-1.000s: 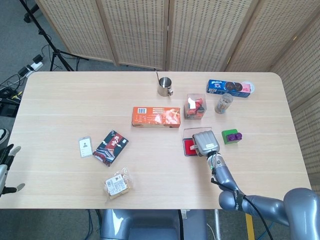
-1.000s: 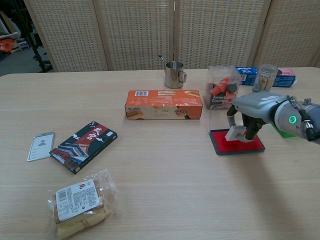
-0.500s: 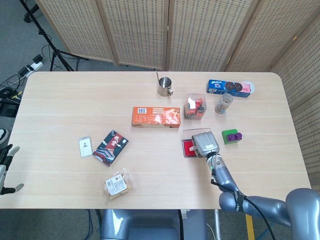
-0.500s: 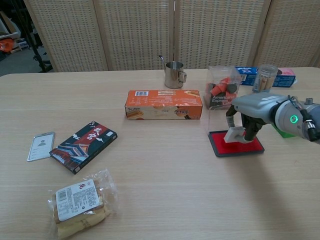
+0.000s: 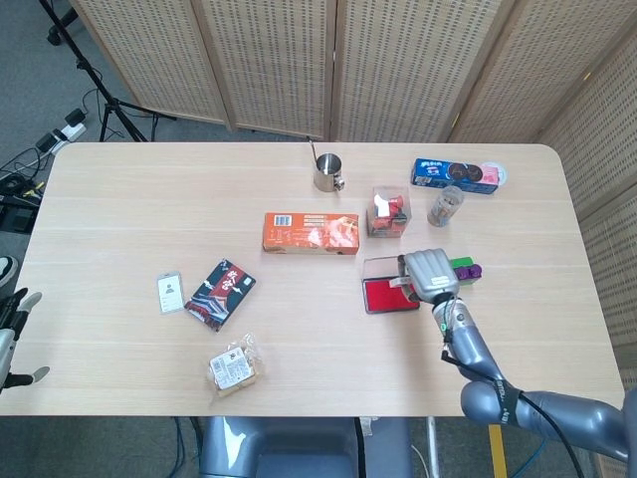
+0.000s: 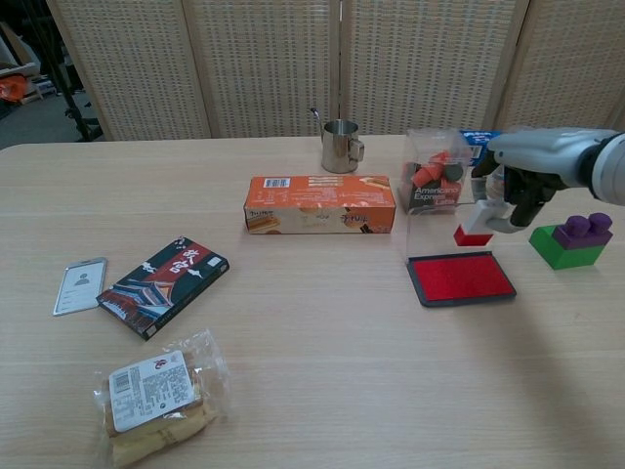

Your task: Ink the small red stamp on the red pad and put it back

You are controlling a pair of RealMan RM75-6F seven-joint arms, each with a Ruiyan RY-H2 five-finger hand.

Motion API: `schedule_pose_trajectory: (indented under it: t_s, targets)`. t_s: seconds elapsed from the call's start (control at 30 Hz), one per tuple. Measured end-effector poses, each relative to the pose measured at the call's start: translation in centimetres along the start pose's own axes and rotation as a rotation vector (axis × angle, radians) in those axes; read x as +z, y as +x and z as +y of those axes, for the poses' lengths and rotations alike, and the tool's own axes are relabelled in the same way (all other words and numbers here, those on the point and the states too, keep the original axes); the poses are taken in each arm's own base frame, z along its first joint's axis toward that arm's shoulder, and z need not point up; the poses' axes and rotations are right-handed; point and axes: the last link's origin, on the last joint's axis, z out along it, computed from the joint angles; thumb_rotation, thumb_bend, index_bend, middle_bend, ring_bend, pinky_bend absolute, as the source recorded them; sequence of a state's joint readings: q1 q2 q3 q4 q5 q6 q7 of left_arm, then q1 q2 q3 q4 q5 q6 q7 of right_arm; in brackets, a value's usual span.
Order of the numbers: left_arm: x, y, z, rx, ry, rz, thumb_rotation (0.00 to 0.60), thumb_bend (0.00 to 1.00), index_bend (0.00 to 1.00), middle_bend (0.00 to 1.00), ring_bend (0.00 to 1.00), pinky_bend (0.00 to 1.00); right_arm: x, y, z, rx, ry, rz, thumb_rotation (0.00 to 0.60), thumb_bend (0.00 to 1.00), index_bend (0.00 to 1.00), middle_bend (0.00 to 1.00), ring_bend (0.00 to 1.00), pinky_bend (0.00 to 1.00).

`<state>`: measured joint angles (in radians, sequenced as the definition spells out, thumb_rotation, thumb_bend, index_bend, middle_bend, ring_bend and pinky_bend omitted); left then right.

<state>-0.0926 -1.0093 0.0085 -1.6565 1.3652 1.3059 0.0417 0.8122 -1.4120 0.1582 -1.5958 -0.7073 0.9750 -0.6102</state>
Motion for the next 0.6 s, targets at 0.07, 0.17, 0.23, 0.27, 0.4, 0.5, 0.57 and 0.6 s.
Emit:
schedule_pose_trajectory:
  t_s: [0.07, 0.17, 0.23, 0.27, 0.4, 0.5, 0.57, 0.6]
  targets:
    - [0.0, 0.0, 0.1, 0.001, -0.003, 0.0, 0.6, 0.0, 0.0, 0.0, 0.0, 0.0, -0.6, 0.2, 1.4, -0.007, -0.021, 0.0, 0.6, 0.47, 0.56, 1.0, 1.0, 1.0]
    - [-0.2, 0.0, 0.2, 0.001, -0.006, 0.002, 0.6, 0.0, 0.0, 0.0, 0.0, 0.0, -1.7, -0.5, 3.6, -0.019, -0.052, -0.015, 0.6, 0.47, 0.56, 1.0, 1.0, 1.0]
    - [-0.2, 0.0, 0.2, 0.001, -0.008, 0.002, 0.6, 0.0, 0.0, 0.0, 0.0, 0.0, -2.4, -1.2, 4.8, -0.023, -0.058, -0.029, 0.6, 0.47, 0.56, 1.0, 1.0, 1.0]
    - [-0.2, 0.0, 0.2, 0.001, -0.008, 0.003, 0.6, 0.0, 0.0, 0.0, 0.0, 0.0, -2.7, -1.5, 5.3, -0.025, -0.061, -0.035, 0.6, 0.47, 0.56, 1.0, 1.0, 1.0]
    - [-0.3, -0.1, 0.3, 0.005, -0.011, 0.0, 0.6, 0.0, 0.0, 0.0, 0.0, 0.0, -3.6, -2.7, 6.9, -0.011, -0.074, -0.056, 0.6, 0.47, 0.56, 1.0, 1.0, 1.0]
    - [-0.3, -0.2, 0.4, 0.007, -0.013, -0.003, 0.6, 0.0, 0.0, 0.0, 0.0, 0.0, -3.7, -3.6, 7.9, 0.013, -0.084, -0.064, 0.6, 0.47, 0.56, 1.0, 1.0, 1.0]
    - [-0.3, -0.2, 0.4, 0.007, -0.013, -0.003, 0.6, 0.0, 0.0, 0.0, 0.0, 0.0, -3.7, -4.1, 8.4, 0.017, -0.09, -0.066, 0.6, 0.47, 0.56, 1.0, 1.0, 1.0]
    - [-0.3, -0.2, 0.4, 0.007, -0.013, -0.002, 0.6, 0.0, 0.0, 0.0, 0.0, 0.0, -3.7, -4.4, 8.6, 0.018, -0.092, -0.067, 0.6, 0.47, 0.56, 1.0, 1.0, 1.0]
